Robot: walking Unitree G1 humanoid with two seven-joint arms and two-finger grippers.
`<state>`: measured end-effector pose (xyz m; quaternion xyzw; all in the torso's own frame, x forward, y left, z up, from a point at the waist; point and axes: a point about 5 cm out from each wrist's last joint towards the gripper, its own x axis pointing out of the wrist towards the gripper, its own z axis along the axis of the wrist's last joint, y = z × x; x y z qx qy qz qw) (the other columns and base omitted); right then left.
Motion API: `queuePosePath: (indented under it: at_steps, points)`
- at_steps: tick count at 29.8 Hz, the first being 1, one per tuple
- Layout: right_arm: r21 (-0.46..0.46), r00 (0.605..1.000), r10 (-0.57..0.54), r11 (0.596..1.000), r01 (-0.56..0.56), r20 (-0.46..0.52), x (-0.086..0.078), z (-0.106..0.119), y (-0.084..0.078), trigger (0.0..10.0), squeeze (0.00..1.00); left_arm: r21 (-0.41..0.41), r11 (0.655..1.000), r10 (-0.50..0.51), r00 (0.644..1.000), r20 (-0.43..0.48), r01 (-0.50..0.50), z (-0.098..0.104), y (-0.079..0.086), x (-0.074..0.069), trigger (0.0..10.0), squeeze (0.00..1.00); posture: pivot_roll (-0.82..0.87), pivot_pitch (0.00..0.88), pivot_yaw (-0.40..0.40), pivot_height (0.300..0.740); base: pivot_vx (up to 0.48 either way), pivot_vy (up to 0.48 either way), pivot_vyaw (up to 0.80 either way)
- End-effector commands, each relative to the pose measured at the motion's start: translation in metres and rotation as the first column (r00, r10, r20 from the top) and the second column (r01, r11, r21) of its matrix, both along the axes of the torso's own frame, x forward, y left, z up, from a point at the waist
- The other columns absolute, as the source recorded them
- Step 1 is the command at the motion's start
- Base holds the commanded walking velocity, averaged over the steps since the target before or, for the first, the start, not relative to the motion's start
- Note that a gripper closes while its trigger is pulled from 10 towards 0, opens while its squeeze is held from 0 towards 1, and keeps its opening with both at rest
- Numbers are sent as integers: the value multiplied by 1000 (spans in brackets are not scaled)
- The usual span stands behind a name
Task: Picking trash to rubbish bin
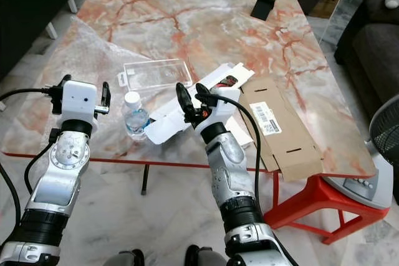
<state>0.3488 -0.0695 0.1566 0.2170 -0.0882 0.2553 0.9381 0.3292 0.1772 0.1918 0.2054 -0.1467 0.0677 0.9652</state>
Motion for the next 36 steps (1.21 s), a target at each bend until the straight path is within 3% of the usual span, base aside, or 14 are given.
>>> queuePosePath:
  at_steps: [1, 5, 9, 15, 16, 20, 26, 30, 36]
  points:
    - [13, 1000, -5, 1000, 5, -14, -2, -3, -2, 10000, 0, 58, 997, -52, 998, -47, 55, -2, 0, -2, 10000, 0, 59, 214, -99, 740, 0, 0, 0]
    - [15, 1000, 0, 1000, 1, -23, -4, -6, -1, 10000, 0, 203, 970, -97, 980, -174, 132, -3, 15, 1, 10000, 0, 66, 218, -96, 740, 0, 0, 0]
    - [18, 1000, 4, 1000, -4, -24, -7, -7, 0, 10000, 0, 264, 950, -105, 969, -224, 164, -1, 22, 0, 10000, 0, 62, 227, -96, 740, 0, 0, 0]
    - [16, 999, 5, 1000, -4, -32, -10, -9, -2, 10000, 0, 237, 935, -196, 941, -274, 264, -3, 21, -8, 10000, 0, 53, 241, -101, 740, 0, 0, 0]
    - [12, 999, 5, 1000, -5, -35, -11, -10, -2, 10000, 0, 215, 918, -270, 921, -281, 335, 1, 15, -15, 10000, 0, 49, 247, -104, 740, 0, 0, 0]
    - [6, 999, 7, 1000, -6, -48, -13, -13, -3, 10000, 0, 145, 917, -319, 902, -291, 371, -4, 15, -25, 10000, 0, 54, 246, -107, 740, 0, 0, 0]
    - [5, 998, 12, 1000, -12, -55, -13, -14, -2, 10000, 0, 110, 924, -314, 892, -326, 366, -17, 16, -32, 10000, 0, 63, 255, -121, 740, 0, 0, 0]
    - [3, 998, 14, 1000, -14, -58, -13, -13, -2, 10000, 0, 95, 940, -283, 904, -320, 327, -18, 19, -31, 10000, 0, 63, 263, -130, 740, 0, 0, 0]
    - [0, 998, 7, 1000, -7, -57, -11, -11, -5, 10000, 0, 149, 963, -168, 929, -331, 227, -20, 29, -20, 10000, 0, 53, 269, -140, 740, 0, 0, 0]
